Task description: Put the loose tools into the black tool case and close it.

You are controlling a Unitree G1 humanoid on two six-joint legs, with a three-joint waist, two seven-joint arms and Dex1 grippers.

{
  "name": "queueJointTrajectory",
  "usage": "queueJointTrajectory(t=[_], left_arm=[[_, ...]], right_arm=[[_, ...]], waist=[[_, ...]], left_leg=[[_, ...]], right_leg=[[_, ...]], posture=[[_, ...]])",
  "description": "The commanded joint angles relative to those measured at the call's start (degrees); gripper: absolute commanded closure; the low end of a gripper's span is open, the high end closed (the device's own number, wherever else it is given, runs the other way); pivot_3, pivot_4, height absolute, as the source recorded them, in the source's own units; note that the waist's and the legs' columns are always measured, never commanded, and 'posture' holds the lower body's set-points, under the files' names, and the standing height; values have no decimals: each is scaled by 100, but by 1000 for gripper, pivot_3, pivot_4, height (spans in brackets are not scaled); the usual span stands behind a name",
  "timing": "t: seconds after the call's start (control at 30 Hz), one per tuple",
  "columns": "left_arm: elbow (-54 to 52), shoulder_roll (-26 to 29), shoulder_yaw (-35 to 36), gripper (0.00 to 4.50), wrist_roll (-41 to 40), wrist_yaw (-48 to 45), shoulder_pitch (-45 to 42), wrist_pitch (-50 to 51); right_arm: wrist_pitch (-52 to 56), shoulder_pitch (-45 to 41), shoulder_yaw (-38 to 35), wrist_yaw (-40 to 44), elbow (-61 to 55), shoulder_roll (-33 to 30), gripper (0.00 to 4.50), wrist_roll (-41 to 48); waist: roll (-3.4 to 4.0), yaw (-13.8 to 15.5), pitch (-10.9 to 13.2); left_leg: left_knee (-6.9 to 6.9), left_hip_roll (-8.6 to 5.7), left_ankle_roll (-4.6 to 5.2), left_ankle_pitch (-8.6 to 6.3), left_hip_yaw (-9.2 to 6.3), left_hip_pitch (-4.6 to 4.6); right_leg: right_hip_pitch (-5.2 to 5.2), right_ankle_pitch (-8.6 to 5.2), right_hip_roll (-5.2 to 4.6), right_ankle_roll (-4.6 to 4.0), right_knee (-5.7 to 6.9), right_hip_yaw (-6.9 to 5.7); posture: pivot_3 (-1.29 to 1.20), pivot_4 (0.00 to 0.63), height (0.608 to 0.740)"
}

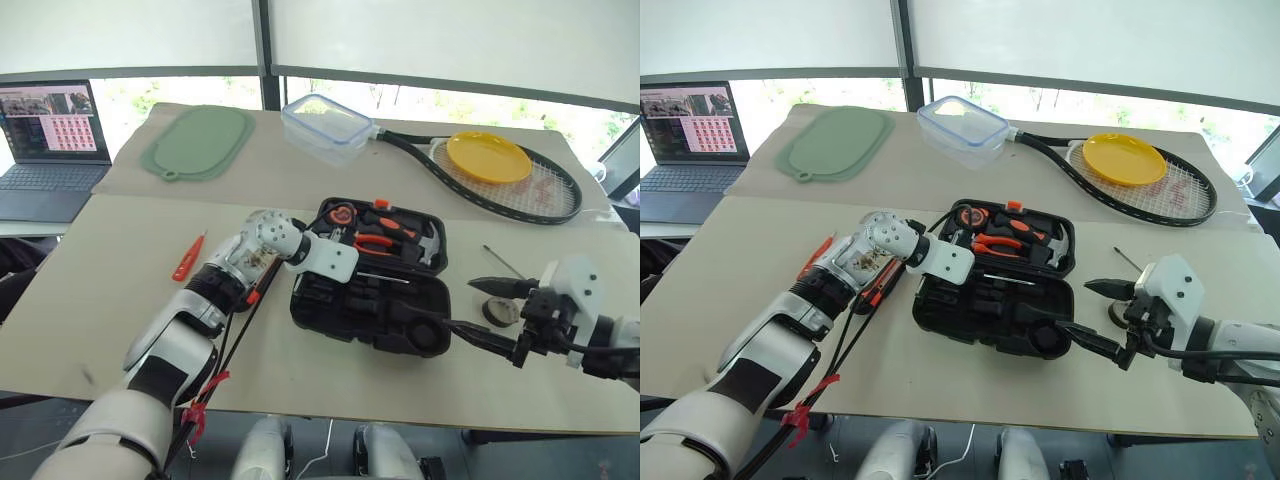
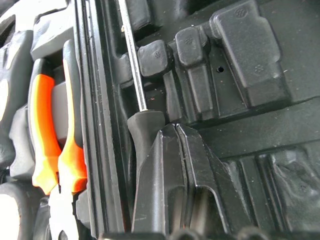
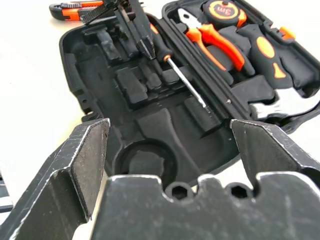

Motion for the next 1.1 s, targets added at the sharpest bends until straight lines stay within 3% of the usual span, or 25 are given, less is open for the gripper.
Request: queueJointTrajectory(t=[0.03, 0.13, 0.27, 0.53, 0.93, 1.1], left_arm=[[-270, -42, 347, 4432, -549, -475, 57, 705], [-919, 8, 714, 4432, -1272, -1117, 107, 1719], [-1141, 13, 895, 4432, -1444, -1111, 18, 2260], [-199, -150, 503, 4432, -616, -229, -114, 1280], [522, -368, 53, 4432, 10, 13, -10, 178], [765, -451, 307, 4432, -95, 175, -189, 37]], right_arm=[[-114, 57, -336, -35, -156, 11, 0, -8], [-124, 78, -365, -14, -140, 6, 0, -21], [-133, 31, -322, -23, -98, -1, 0, -45], [-143, -44, -290, -6, -76, -23, 0, -75], [-150, 34, -219, -51, -149, 122, 0, -182], [-125, 123, -276, -173, -122, 220, 0, -303]], waist=[[0, -9, 0], [0, -78, 0], [1, -97, 0], [0, -80, 0], [1, -51, -1], [0, -13, -2]], left_leg=[[1, 0, 4, 2, 0, -2], [1, 3, 5, 3, 1, -25], [0, -4, -1, 8, -1, -51], [-1, -16, 2, 6, -6, -48], [0, -29, 6, 4, -16, -46], [2, -47, 13, 7, -29, -43]], right_leg=[[-1, 3, -1, 1, -3, 1], [-29, 4, 0, 1, 3, 7], [-58, 5, 12, -1, 7, 7], [-52, 5, 6, 2, 2, 7], [-40, 7, -6, 6, -2, 1], [-29, 11, -19, 15, -3, -2]], posture=[[0, 150, 738], [0, 150, 738], [0, 150, 738], [0, 150, 738], [0, 150, 738], [0, 150, 738]])
